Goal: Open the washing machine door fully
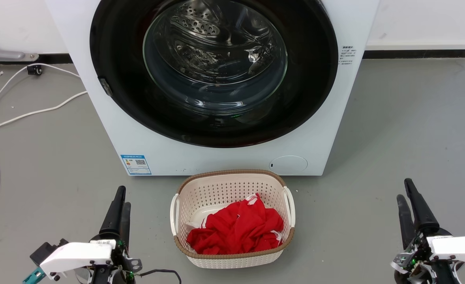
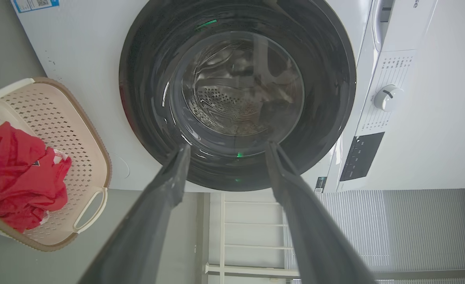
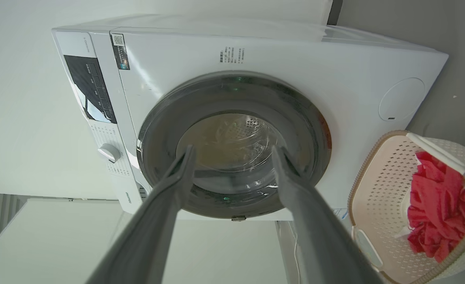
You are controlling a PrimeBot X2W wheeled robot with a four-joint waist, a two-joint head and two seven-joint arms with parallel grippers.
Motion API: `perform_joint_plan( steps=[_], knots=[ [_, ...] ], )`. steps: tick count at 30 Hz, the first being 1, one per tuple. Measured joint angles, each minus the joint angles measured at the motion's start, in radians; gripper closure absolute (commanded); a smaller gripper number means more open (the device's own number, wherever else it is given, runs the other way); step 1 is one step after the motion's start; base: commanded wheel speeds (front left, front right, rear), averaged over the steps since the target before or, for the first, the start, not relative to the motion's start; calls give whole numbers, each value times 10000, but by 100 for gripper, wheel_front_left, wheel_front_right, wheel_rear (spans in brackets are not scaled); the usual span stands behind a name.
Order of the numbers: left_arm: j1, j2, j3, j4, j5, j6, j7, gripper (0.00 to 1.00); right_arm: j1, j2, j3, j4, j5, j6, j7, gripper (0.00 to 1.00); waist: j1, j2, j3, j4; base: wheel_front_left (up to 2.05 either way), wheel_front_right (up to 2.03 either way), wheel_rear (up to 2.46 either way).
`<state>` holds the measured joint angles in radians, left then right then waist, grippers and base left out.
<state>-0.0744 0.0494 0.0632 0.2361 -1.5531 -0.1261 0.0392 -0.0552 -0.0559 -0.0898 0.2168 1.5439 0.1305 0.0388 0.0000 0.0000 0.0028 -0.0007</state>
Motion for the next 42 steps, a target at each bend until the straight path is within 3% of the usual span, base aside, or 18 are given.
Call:
perform_joint_plan(
  steps=[20,42],
  knots=[
    [-134,2,-336,-859,3979,48,-796,0,185,8,345,-1277,-5072,2,-779,0,0,0,18,-28,0,0,0],
    [-137,4,-966,-980,7789,466,-1459,0,562,13,621,-1613,-8750,2,-1455,0,0,0,-5,-91,0,0,0]
  ],
)
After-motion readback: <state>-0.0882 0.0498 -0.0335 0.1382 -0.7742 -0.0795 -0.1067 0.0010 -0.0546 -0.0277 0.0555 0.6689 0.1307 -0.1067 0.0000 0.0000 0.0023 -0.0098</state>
